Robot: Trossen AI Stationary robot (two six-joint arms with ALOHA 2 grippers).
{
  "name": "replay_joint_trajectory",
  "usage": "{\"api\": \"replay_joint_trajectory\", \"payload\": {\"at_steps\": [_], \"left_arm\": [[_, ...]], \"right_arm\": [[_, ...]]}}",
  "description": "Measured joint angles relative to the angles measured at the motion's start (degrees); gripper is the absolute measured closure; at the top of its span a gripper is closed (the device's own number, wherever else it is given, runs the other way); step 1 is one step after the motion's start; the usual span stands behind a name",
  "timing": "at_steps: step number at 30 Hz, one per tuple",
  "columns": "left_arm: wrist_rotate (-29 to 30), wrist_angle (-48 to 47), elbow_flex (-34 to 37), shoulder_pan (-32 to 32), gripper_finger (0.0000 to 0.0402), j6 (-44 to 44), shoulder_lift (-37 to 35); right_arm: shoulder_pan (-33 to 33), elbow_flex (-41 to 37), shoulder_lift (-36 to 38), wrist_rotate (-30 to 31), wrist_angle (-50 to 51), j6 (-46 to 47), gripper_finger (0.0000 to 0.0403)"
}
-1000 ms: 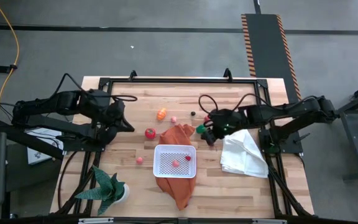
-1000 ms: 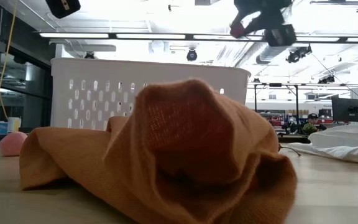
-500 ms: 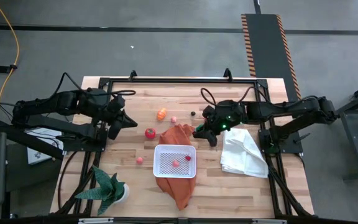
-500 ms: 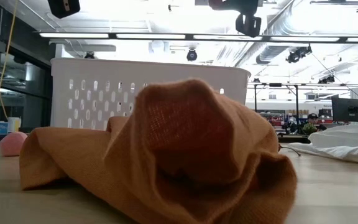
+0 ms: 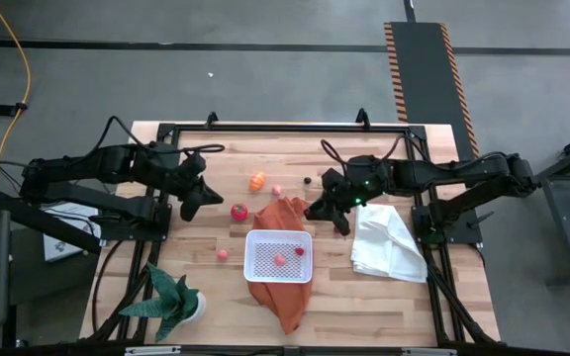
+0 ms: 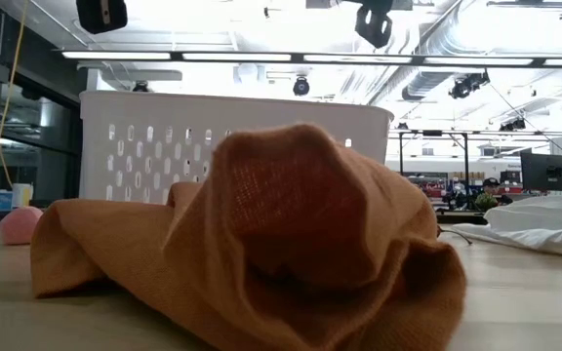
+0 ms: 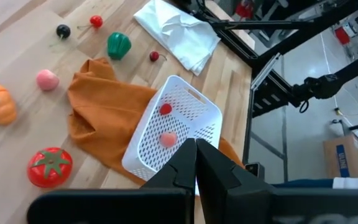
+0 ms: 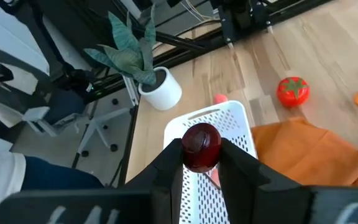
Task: Pick and placing Produce into tupperware
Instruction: Put the bottom red cherry into the white basket
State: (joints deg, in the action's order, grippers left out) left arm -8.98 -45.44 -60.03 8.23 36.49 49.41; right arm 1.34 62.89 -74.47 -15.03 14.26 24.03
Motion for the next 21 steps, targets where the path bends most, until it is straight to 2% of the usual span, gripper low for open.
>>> {"api": "replay_joint_trajectory", "payload": {"at_steps": [7,13,21], "left_arm": [[-0.2,1.5,0.0,0.0,0.0401,0.0,0.3],[-0.2,1.7,0.0,0.0,0.0401,0.0,0.4],[-0.5,1.5,0.0,0.0,0.0401,-0.5,0.4]], "right_arm": [[1.0,10.8,-4.6,0.0,11.2,-5.0,0.0334],[1.0,21.3,-11.1,0.0,22.2,-4.6,0.0334],[3.1,32.3,-20.8,1.5,30.5,5.4,0.0334]]}}
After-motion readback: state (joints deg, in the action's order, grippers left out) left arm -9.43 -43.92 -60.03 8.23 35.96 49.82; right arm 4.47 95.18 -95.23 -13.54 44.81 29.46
